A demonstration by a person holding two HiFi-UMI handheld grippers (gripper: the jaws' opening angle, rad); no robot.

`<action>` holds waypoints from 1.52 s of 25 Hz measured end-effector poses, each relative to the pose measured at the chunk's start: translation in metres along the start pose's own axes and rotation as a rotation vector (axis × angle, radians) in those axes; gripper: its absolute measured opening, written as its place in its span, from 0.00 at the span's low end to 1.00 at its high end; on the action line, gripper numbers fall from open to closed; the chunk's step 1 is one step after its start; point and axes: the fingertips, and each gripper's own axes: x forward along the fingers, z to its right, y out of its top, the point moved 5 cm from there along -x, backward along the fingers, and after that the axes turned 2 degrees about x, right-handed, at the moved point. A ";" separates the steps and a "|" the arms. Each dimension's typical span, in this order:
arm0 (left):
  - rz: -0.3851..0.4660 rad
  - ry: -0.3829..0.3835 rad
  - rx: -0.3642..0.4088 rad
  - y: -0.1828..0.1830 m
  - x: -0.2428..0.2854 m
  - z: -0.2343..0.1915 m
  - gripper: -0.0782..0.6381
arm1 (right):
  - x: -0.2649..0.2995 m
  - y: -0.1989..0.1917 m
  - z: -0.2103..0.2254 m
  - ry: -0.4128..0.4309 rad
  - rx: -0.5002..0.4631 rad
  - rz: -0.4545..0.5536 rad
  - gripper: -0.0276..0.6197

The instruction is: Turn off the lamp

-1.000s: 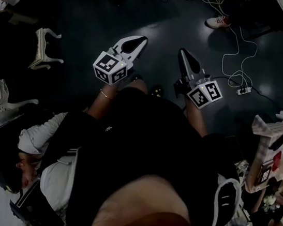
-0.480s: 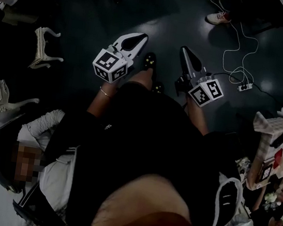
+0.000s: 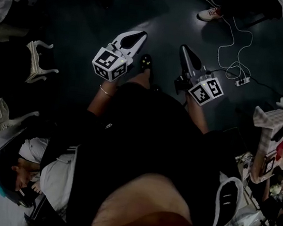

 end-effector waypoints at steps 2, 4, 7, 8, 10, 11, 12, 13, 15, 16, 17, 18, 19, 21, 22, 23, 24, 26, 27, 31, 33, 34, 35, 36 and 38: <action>0.000 -0.013 0.005 0.003 0.011 -0.010 0.13 | 0.008 0.004 0.007 -0.009 -0.008 -0.002 0.04; 0.003 -0.025 0.006 0.007 0.023 -0.021 0.13 | 0.018 0.008 0.014 -0.020 -0.014 -0.002 0.04; 0.008 -0.038 0.002 0.012 0.041 -0.036 0.13 | 0.032 0.015 0.028 -0.032 -0.017 -0.003 0.04; 0.009 -0.041 -0.001 0.013 0.046 -0.041 0.13 | 0.037 0.018 0.032 -0.035 -0.019 -0.005 0.04; 0.009 -0.041 -0.009 0.015 0.053 -0.052 0.13 | 0.048 0.022 0.039 -0.039 -0.021 -0.006 0.04; 0.008 -0.040 -0.012 0.016 0.056 -0.059 0.13 | 0.055 0.024 0.042 -0.040 -0.022 -0.004 0.04; 0.008 -0.038 -0.015 0.016 0.058 -0.066 0.13 | 0.062 0.025 0.044 -0.040 -0.024 -0.002 0.04; 0.007 -0.037 -0.018 0.016 0.060 -0.072 0.13 | 0.068 0.025 0.047 -0.040 -0.025 -0.001 0.04; 0.004 -0.036 -0.020 0.016 0.064 -0.083 0.13 | 0.078 0.026 0.051 -0.041 -0.026 -0.001 0.04; 0.003 -0.038 -0.021 0.016 0.067 -0.088 0.13 | 0.082 0.026 0.054 -0.045 -0.025 -0.002 0.04; 0.003 -0.041 -0.024 0.017 0.070 -0.093 0.13 | 0.086 0.026 0.057 -0.050 -0.024 -0.004 0.04; 0.005 -0.044 -0.027 0.019 0.073 -0.097 0.13 | 0.089 0.027 0.060 -0.056 -0.023 -0.005 0.04; 0.008 -0.046 -0.032 0.020 0.075 -0.101 0.13 | 0.093 0.027 0.063 -0.063 -0.022 -0.006 0.04; 0.011 -0.049 -0.039 0.024 0.079 -0.112 0.13 | 0.103 0.030 0.065 -0.072 -0.025 -0.005 0.04; 0.012 -0.052 -0.041 0.027 0.081 -0.118 0.13 | 0.108 0.032 0.065 -0.075 -0.028 -0.005 0.04; 0.015 -0.055 -0.042 0.030 0.084 -0.123 0.13 | 0.113 0.034 0.066 -0.077 -0.032 -0.005 0.04; 0.019 -0.060 -0.040 0.033 0.087 -0.128 0.13 | 0.118 0.037 0.067 -0.079 -0.036 -0.004 0.04; 0.027 -0.071 -0.035 0.039 0.094 -0.134 0.13 | 0.125 0.040 0.071 -0.085 -0.042 -0.005 0.04; 0.030 -0.076 -0.033 0.041 0.097 -0.137 0.13 | 0.129 0.042 0.073 -0.088 -0.044 -0.006 0.04; 0.039 -0.077 -0.035 0.044 0.102 -0.156 0.13 | 0.149 0.043 0.081 -0.089 -0.043 -0.013 0.04; 0.041 -0.066 -0.041 0.045 0.101 -0.170 0.13 | 0.164 0.043 0.080 -0.084 -0.048 -0.013 0.04; 0.043 -0.062 -0.045 0.046 0.099 -0.177 0.13 | 0.170 0.043 0.080 -0.082 -0.050 -0.012 0.04; 0.044 -0.057 -0.048 0.046 0.099 -0.182 0.13 | 0.176 0.044 0.079 -0.081 -0.051 -0.011 0.04; 0.043 -0.053 -0.050 0.047 0.098 -0.186 0.13 | 0.179 0.043 0.080 -0.082 -0.051 -0.013 0.04; 0.040 -0.043 -0.053 0.048 0.099 -0.191 0.13 | 0.183 0.043 0.081 -0.086 -0.055 -0.023 0.04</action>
